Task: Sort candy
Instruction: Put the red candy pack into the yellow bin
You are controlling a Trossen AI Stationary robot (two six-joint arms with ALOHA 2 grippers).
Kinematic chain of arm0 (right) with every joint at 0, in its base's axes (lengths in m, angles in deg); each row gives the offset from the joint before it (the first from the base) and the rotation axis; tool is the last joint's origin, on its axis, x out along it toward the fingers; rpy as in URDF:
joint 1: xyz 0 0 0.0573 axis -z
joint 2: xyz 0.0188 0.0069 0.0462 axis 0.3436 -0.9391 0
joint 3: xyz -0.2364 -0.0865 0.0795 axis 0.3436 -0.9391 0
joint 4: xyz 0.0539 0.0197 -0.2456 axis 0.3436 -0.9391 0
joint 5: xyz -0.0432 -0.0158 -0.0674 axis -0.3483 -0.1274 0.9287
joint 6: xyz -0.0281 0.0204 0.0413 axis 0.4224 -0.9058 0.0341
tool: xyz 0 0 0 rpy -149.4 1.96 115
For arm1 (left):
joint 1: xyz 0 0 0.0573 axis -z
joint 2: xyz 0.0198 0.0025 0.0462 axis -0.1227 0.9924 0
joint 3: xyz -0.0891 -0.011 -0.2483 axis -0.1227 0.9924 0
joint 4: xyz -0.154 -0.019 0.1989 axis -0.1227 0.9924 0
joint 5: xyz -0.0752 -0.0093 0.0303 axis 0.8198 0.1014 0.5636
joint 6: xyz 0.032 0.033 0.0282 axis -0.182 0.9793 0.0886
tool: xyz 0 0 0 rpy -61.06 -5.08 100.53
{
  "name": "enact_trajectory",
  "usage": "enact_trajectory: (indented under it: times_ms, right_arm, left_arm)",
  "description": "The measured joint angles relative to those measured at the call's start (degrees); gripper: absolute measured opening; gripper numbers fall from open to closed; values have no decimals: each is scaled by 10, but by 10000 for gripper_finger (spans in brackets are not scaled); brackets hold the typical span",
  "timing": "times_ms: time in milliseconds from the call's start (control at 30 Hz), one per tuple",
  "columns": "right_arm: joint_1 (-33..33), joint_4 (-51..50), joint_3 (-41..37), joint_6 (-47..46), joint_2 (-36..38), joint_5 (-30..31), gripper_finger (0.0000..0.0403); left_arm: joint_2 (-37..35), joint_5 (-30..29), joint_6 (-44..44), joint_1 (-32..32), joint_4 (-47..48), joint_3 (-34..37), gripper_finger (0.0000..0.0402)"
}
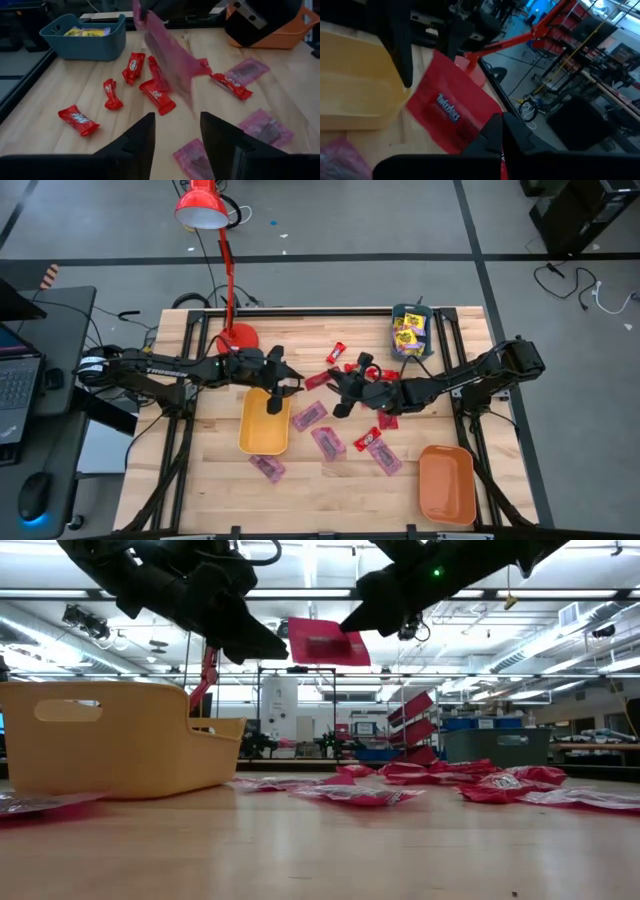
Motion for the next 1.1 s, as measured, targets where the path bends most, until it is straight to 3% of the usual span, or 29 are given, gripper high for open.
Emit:
enact_trajectory:
  times_ms: [500, 700, 833, 1033, 1100]
  right_arm:
    - [12, 52, 0, 25, 0, 0, 0]
    - [12, 73, 0, 31, 0, -1, 0]
    - [12, 73, 0, 31, 0, -1, 0]
    - [12, 72, 0, 20, 0, -2, 0]
    - [12, 71, 0, 16, 0, -2, 0]
  left_arm:
    - [0, 2, -25, 0, -81, 0, 173]
    - [0, -26, -39, 0, -93, 0, 168]
    - [0, -26, -37, 0, -93, 0, 134]
    - [0, -32, -36, 0, -92, 0, 21]
    - [0, -32, -37, 0, -92, 0, 9]
